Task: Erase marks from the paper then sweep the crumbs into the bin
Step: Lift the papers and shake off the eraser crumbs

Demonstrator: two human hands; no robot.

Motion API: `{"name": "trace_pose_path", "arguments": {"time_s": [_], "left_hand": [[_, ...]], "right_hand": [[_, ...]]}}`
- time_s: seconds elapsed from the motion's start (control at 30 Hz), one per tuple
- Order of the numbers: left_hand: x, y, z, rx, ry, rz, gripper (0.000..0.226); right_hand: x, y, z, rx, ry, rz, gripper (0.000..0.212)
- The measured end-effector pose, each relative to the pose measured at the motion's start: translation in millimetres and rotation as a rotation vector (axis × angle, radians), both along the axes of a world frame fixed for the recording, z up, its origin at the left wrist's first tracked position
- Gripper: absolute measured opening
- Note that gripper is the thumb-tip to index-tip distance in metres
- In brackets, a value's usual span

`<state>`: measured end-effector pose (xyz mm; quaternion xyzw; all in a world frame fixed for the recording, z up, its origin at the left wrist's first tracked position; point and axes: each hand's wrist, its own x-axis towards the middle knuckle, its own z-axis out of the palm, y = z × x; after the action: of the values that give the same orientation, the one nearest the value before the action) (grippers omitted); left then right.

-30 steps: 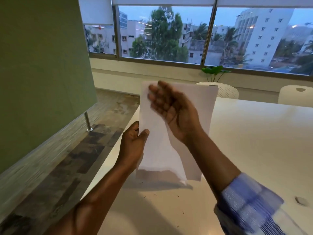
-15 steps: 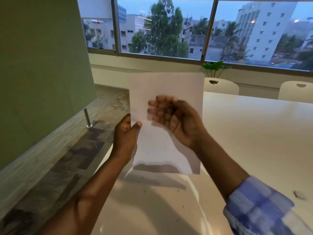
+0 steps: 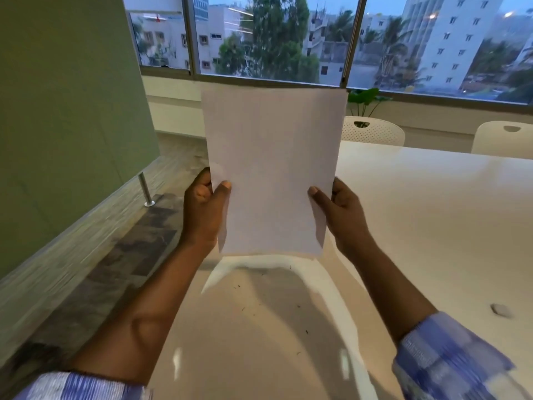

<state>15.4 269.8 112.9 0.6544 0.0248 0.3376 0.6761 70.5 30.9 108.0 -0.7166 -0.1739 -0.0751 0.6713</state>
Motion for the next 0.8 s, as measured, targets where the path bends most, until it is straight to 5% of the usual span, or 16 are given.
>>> {"name": "trace_pose_path", "arguments": {"time_s": [0.17, 0.47, 0.67, 0.8], "left_hand": [[-6, -4, -45, 0.021, 0.112, 0.027, 0.034], [10, -10, -30, 0.071, 0.102, 0.098, 0.037], [32, -64, 1, 0.254, 0.206, 0.043, 0.027], [38, -138, -10, 0.196, 0.398, -0.104, 0.026]], "right_hand": [[-14, 9, -45, 0.036, 0.123, -0.069, 0.025], [-7, 9, -21, -0.047, 0.023, -0.17, 0.02], [-2, -61, 4, -0.252, -0.019, -0.354, 0.018], [-8, -134, -1, -0.448, 0.11, -0.485, 0.024]]}}
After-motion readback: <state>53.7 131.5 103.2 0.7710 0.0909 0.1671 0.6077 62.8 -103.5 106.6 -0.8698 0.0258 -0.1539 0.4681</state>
